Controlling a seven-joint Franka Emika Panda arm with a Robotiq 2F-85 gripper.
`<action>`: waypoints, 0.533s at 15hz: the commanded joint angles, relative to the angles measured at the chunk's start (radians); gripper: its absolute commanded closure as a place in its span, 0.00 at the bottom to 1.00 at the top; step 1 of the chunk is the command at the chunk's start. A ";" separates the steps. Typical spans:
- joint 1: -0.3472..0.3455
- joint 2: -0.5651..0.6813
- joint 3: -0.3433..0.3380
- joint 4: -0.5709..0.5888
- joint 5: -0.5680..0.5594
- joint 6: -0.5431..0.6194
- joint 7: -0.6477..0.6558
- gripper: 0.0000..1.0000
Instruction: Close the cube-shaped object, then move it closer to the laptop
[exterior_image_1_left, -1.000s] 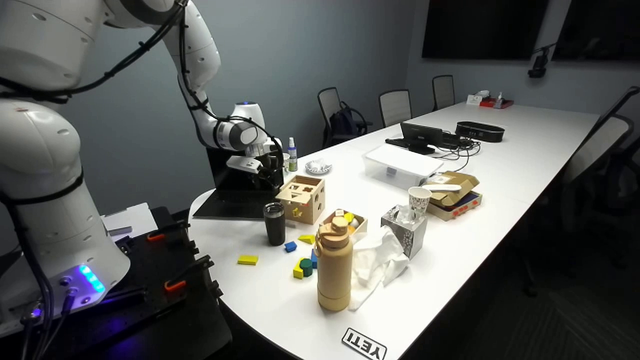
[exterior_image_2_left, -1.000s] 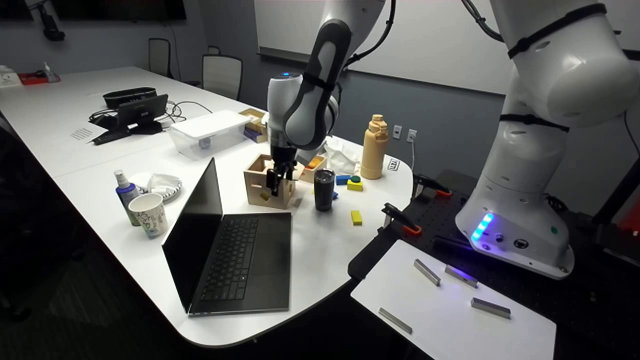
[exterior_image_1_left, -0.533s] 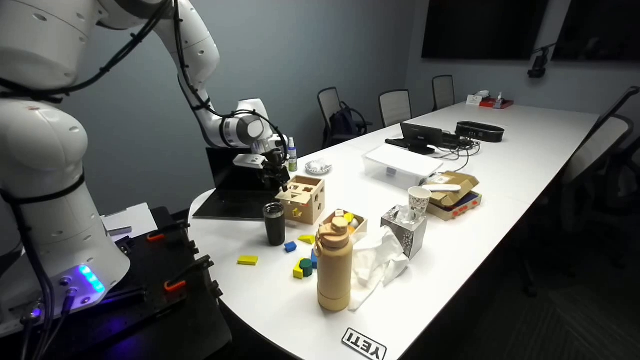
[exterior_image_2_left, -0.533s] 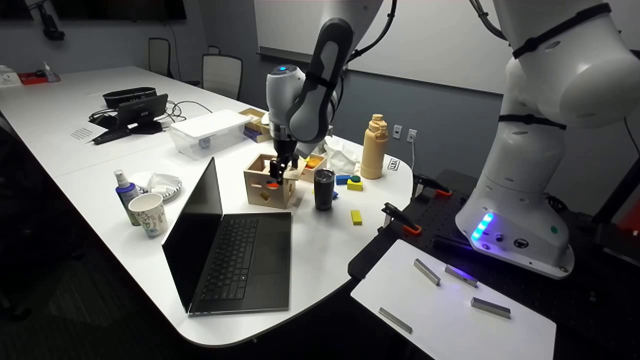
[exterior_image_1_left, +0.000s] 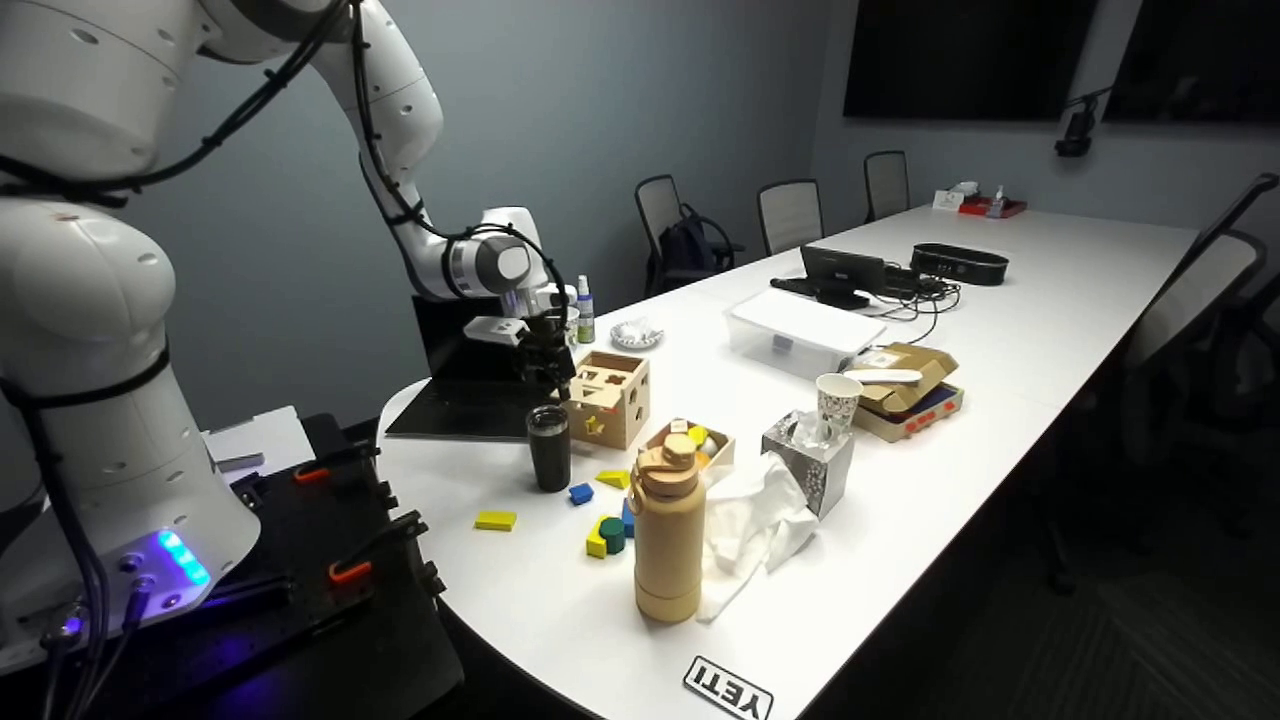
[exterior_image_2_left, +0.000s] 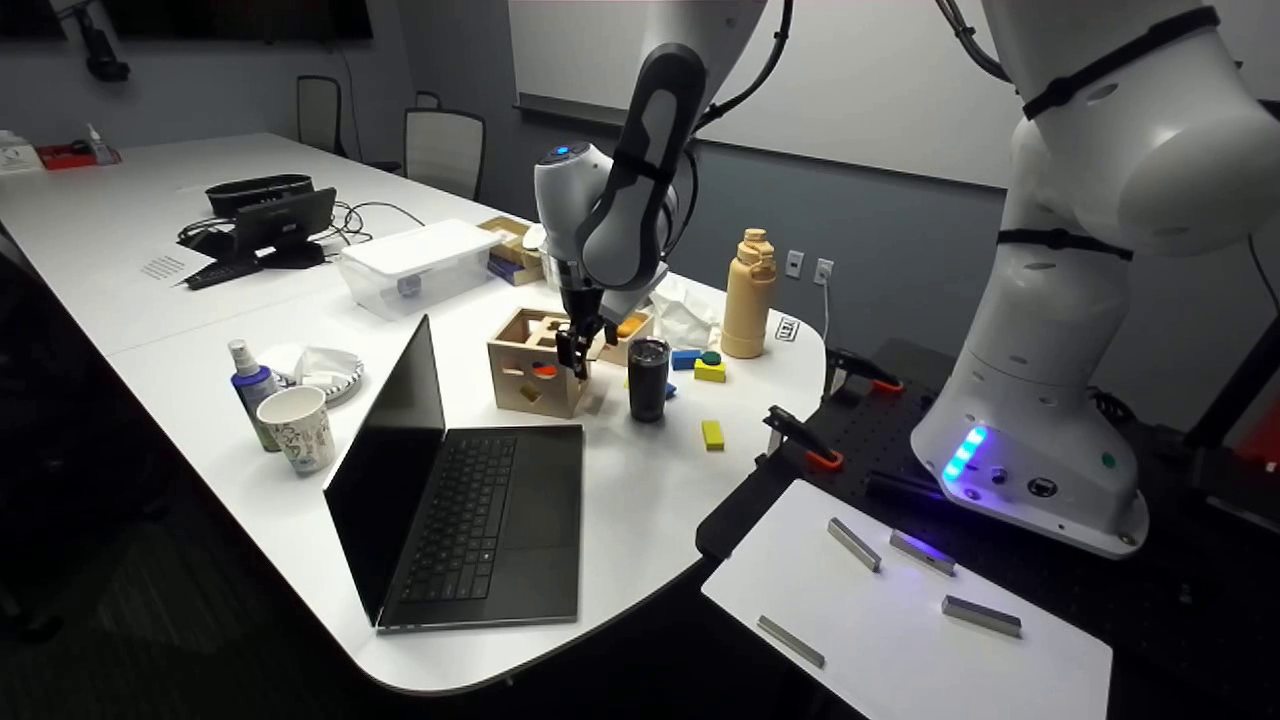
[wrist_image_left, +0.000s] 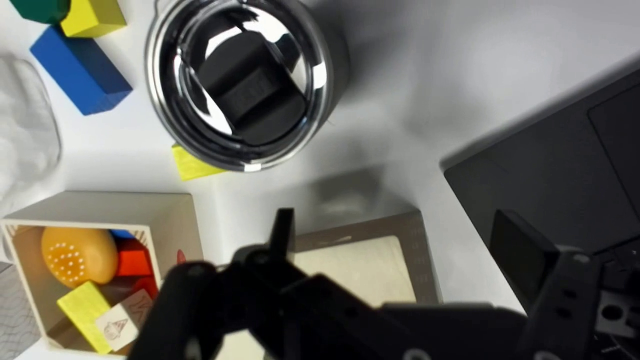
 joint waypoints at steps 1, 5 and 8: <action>-0.021 0.025 0.017 0.023 -0.029 -0.006 0.044 0.00; -0.042 0.058 0.037 0.040 -0.015 0.003 0.035 0.00; -0.055 0.086 0.053 0.070 -0.010 0.023 0.029 0.00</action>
